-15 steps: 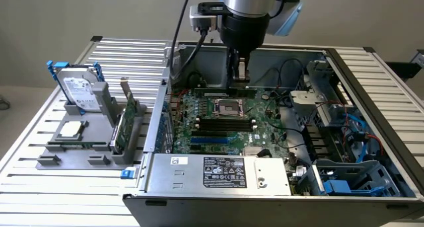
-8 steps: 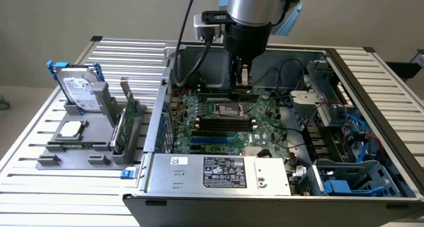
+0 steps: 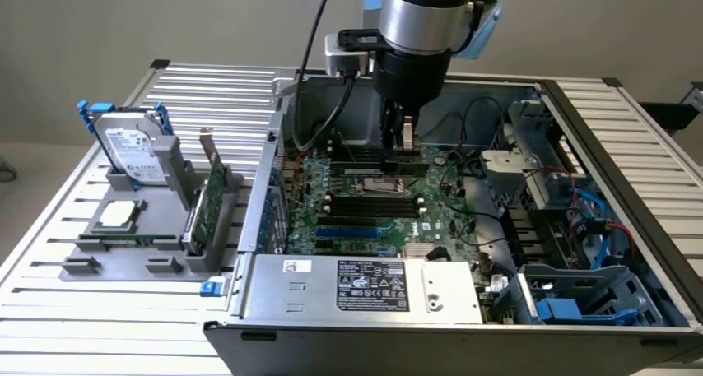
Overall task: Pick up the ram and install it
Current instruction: 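Insert the ram into the slot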
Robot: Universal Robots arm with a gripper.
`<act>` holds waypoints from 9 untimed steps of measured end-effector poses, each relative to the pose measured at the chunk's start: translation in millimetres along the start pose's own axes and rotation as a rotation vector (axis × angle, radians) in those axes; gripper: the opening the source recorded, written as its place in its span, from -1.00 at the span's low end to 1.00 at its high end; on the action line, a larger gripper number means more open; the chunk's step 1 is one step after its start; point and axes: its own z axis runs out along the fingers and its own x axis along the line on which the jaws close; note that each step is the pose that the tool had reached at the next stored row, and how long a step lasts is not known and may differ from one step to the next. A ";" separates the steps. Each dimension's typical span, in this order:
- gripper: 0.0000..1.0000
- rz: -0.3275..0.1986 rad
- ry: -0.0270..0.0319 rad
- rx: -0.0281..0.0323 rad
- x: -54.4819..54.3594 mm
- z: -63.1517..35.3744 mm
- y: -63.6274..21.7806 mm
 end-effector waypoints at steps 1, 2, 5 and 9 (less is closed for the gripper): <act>-0.74 0.000 0.0047 -0.0004 0.0 0.9 -0.2; -0.74 0.000 0.0101 -0.0007 -0.1 1.9 -0.4; -0.74 0.001 0.0222 -0.0012 -0.9 5.4 -1.2; -0.74 0.006 0.0290 -0.0016 -4.1 11.2 -2.4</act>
